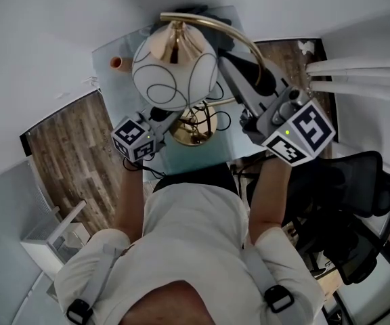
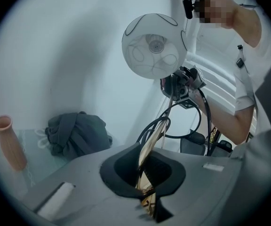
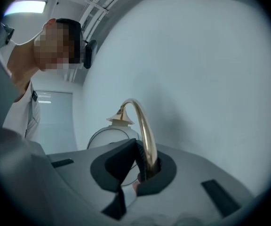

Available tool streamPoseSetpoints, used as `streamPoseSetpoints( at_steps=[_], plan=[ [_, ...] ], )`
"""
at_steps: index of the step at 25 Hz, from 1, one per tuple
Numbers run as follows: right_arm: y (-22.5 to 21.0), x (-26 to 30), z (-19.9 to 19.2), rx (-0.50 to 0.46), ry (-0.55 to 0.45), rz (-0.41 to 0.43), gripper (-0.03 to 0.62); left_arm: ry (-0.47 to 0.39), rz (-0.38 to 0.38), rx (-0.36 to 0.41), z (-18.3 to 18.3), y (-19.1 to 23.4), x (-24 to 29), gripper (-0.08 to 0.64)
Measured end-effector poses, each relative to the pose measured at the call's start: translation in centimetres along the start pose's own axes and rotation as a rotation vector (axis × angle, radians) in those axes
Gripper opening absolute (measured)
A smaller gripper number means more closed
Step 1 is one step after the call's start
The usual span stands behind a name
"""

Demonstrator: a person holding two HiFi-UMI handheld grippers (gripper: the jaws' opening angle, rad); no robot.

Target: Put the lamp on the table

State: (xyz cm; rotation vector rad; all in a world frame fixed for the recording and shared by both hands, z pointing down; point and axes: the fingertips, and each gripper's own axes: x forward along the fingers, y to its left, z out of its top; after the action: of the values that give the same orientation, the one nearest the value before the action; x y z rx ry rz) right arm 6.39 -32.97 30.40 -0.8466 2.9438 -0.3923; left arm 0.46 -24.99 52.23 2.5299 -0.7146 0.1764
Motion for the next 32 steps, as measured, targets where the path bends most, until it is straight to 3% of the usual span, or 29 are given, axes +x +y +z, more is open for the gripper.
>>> streamPoseSetpoints(
  at_steps=[6, 23, 32],
  plan=[
    [-1.9, 0.0, -2.5, 0.051, -0.002, 0.017, 0.002, 0.024, -0.003, -0.011, -1.8, 1.8, 1.4, 0.002],
    [-3.2, -0.1, -7.3, 0.063, -0.012, 0.1, 0.002, 0.049, -0.029, -0.058, -6.4, 4.0, 3.5, 0.008],
    [-4.0, -0.5, -9.1, 0.077, -0.017, 0.103, 0.002, 0.068, -0.039, -0.062, -8.2, 4.5, 4.2, 0.008]
  ],
)
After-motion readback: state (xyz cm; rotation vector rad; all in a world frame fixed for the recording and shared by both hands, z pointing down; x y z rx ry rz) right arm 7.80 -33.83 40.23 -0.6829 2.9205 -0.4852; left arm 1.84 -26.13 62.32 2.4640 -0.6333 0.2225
